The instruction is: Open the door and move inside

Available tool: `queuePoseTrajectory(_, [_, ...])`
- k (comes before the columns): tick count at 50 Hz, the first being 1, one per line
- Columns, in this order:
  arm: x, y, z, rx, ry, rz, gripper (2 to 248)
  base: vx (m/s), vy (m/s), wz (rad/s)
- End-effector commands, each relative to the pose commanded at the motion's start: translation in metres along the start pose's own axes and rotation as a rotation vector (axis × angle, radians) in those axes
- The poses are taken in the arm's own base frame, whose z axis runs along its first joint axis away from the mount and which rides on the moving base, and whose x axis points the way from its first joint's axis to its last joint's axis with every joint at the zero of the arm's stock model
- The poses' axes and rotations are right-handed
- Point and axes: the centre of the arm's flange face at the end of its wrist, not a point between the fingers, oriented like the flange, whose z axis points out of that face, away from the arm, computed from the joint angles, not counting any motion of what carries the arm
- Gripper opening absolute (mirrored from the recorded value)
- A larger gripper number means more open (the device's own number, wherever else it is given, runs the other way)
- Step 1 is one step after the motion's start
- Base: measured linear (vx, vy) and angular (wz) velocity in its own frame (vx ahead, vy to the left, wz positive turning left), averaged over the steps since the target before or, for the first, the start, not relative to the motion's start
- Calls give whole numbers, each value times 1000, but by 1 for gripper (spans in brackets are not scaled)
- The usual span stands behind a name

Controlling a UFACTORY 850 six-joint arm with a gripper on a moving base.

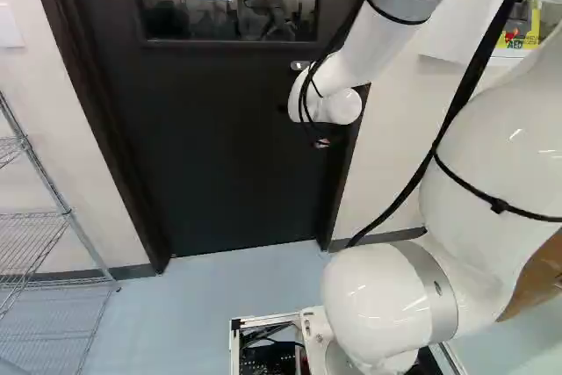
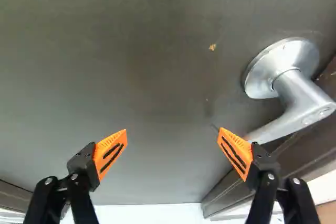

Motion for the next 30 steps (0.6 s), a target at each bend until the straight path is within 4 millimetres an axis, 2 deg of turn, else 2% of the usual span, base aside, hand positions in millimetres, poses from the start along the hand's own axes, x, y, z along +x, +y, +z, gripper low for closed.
queuePoseTrajectory(30, [-23, 0, 16, 0, -62, 0, 247, 0, 0, 0])
